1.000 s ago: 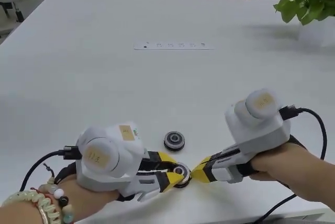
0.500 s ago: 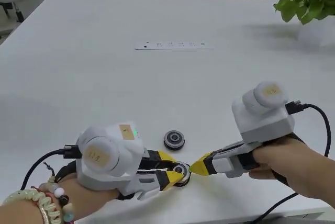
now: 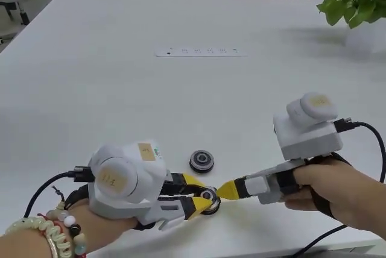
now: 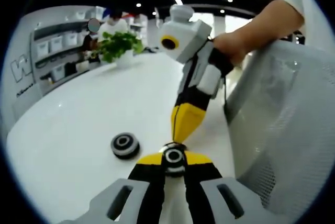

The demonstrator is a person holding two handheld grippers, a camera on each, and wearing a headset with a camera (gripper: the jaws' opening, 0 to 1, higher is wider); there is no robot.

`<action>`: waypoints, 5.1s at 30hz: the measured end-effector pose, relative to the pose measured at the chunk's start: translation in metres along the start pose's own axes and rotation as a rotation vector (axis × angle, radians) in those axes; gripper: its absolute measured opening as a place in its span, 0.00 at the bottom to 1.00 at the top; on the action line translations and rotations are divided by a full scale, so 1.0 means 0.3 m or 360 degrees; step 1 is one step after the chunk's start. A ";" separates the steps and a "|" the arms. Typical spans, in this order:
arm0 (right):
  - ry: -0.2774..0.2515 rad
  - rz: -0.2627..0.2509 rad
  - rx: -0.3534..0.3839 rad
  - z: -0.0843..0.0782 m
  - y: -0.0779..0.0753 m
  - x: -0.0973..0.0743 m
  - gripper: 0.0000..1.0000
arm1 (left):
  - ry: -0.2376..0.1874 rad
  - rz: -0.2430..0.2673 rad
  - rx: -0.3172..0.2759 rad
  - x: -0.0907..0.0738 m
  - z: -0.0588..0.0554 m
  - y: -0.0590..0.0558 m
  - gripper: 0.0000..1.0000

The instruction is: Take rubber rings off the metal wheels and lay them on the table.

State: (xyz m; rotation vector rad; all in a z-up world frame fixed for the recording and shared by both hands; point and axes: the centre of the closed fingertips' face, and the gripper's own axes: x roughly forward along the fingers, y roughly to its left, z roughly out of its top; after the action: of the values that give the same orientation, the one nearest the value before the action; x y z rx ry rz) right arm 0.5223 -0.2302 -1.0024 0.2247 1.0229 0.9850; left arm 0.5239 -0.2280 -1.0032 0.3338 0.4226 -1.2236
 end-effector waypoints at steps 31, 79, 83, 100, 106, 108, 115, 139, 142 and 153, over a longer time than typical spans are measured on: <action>-0.0003 -0.0028 -0.0080 -0.001 -0.012 0.011 0.00 | -0.0022 -0.0009 -0.0105 0.001 0.005 -0.003 0.16; -0.0388 -0.0051 0.0059 0.166 -0.018 -0.115 0.00 | 0.0112 0.0137 -0.0083 -0.473 0.031 0.064 0.68; -0.0425 -0.0072 0.0005 0.181 0.011 -0.126 0.00 | 0.0069 0.0224 -0.0126 -0.523 0.026 0.077 0.72; -0.0440 -0.0040 -0.0217 0.208 0.109 -0.145 0.00 | 0.0091 0.0405 -0.0197 -0.584 -0.067 0.038 0.79; -0.0435 -0.0039 -0.0226 0.205 0.124 -0.149 0.00 | 0.0090 0.0382 -0.0240 -0.557 -0.087 0.016 0.80; -0.0437 -0.0029 -0.0233 0.206 0.133 -0.150 0.00 | 0.0085 0.0381 -0.0238 -0.553 -0.086 0.011 0.80; -0.0461 0.0017 -0.0253 0.231 0.179 -0.141 0.00 | 0.0080 0.0405 -0.0272 -0.555 -0.096 0.009 0.80; -0.0056 0.0058 -0.0561 0.204 0.251 0.124 0.00 | 0.0009 0.0452 -0.0335 -0.570 -0.087 0.016 0.82; -0.0006 0.0049 -0.0549 0.188 0.230 0.149 0.00 | 0.0009 0.0456 -0.0345 -0.570 -0.089 0.018 0.82; 0.0098 -0.0031 -0.0490 0.149 0.159 0.221 0.00 | 0.0028 0.0456 -0.0350 -0.568 -0.097 0.018 0.81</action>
State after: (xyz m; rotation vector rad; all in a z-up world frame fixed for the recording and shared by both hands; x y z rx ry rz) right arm 0.5404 -0.1395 -0.9912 -0.0706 0.9131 1.1222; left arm 0.4776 -0.0713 -0.9463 0.2080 0.5011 -0.8859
